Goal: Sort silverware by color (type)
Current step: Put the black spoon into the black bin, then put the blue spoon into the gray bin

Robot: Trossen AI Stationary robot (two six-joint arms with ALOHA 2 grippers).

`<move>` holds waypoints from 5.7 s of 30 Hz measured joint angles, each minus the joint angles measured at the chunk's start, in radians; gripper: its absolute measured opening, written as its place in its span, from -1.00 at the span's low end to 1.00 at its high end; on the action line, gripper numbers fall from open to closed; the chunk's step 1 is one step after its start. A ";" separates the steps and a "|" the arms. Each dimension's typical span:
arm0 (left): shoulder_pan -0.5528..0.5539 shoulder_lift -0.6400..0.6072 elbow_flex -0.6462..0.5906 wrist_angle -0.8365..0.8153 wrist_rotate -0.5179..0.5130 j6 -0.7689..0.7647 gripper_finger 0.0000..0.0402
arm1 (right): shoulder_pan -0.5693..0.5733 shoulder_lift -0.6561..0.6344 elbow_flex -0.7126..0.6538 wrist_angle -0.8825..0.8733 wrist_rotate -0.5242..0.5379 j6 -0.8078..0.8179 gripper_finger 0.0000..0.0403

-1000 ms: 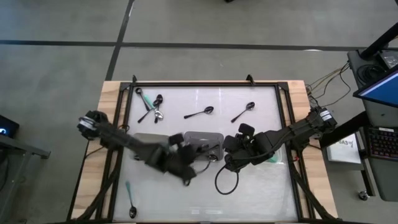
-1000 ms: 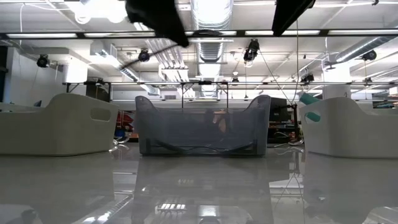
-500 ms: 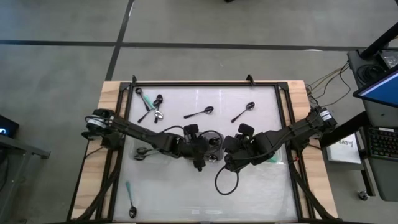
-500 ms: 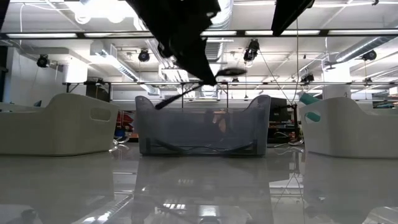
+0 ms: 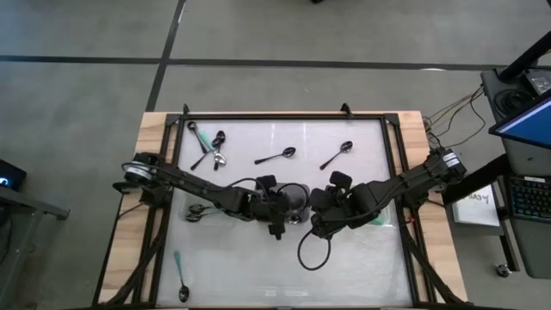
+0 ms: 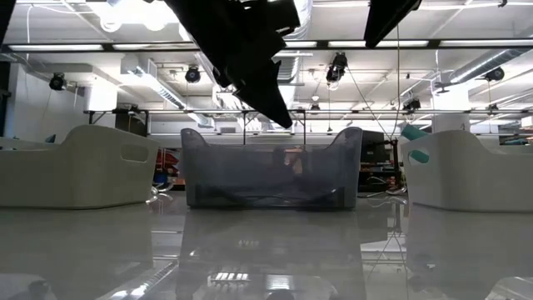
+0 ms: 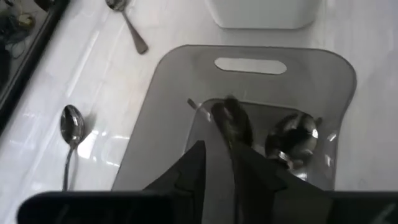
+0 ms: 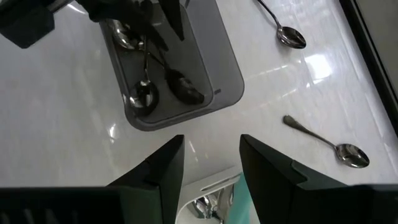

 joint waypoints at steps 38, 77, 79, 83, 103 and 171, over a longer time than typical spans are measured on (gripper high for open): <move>-0.725 -0.171 -0.042 -0.907 0.503 -1.714 -0.73 | 0.000 0.001 0.000 0.011 0.026 -0.097 -0.26; -0.811 -0.003 -0.160 -0.522 0.675 -2.141 -0.44 | 0.000 0.001 -0.001 0.008 0.027 -0.280 -0.26; -0.813 -0.001 -0.161 -0.516 0.671 -2.142 -0.51 | 0.000 0.001 -0.001 0.009 0.027 -0.280 -0.26; -0.813 -0.001 -0.163 -0.502 0.663 -2.141 -0.70 | 0.000 0.001 -0.001 0.011 0.027 -0.280 -0.26; -0.807 -0.020 -0.140 -0.477 0.321 -1.989 -1.00 | 0.000 0.000 -0.001 0.016 0.037 -0.254 -0.26; -0.147 -0.845 -0.641 -0.540 -0.008 -0.725 -0.99 | -0.565 0.000 -0.077 0.338 -0.359 -0.746 -0.26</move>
